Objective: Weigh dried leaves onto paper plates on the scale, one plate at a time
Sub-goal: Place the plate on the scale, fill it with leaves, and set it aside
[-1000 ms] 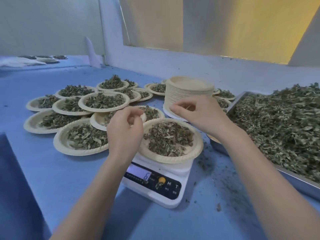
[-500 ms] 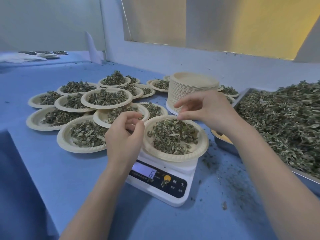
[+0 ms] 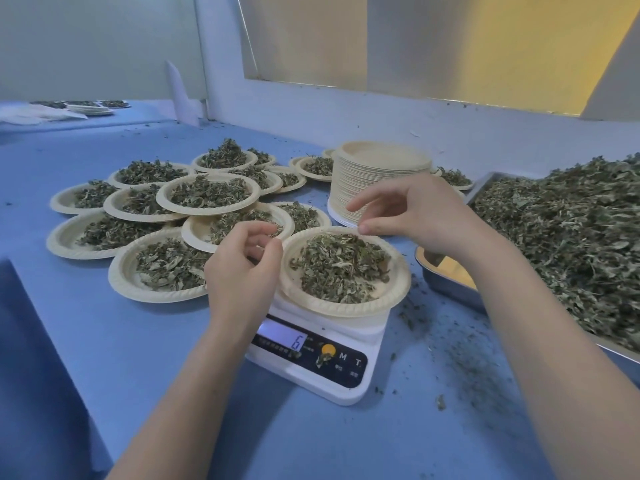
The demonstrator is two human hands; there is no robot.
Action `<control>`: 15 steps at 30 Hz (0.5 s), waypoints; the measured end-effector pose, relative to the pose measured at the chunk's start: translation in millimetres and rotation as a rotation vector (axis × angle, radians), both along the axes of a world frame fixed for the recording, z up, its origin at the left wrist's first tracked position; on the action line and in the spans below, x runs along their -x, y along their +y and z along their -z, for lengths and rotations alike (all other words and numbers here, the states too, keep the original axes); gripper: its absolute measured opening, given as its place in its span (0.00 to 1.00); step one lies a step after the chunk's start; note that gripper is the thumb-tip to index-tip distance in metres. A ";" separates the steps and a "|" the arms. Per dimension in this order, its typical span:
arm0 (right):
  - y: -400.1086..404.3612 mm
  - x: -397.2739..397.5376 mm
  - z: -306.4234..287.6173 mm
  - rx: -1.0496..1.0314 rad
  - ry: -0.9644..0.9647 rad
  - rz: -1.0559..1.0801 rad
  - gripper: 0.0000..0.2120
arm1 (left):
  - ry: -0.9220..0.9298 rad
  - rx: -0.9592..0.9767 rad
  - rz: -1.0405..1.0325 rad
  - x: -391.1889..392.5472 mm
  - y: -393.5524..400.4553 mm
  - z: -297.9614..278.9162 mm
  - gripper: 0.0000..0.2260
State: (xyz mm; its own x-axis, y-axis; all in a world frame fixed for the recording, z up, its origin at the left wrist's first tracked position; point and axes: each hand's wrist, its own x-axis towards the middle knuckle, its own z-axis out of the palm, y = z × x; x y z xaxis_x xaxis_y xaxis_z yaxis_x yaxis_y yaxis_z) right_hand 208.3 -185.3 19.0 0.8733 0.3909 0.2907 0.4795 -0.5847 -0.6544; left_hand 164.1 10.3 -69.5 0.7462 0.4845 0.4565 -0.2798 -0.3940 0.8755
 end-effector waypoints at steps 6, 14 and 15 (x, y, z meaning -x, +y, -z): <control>-32.7 -17.4 2.0 0.260 0.009 0.155 0.11 | -0.090 -0.160 0.062 -2.6 -16.3 -7.0 0.08; -83.3 -45.2 45.0 0.670 0.340 0.376 0.18 | -0.086 -0.209 0.072 -6.4 -25.7 -8.7 0.08; -83.7 -47.6 49.9 0.674 0.368 0.369 0.20 | -0.069 -0.169 0.056 -6.5 -22.2 -6.5 0.08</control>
State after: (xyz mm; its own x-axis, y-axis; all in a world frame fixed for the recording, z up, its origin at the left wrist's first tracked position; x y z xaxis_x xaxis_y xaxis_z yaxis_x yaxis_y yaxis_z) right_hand 255.9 -269.0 -30.9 0.9720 0.0498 -0.2295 0.0062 -0.9824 -0.1867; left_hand 170.6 -11.9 -63.0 0.7338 0.3549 0.5793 -0.3627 -0.5163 0.7758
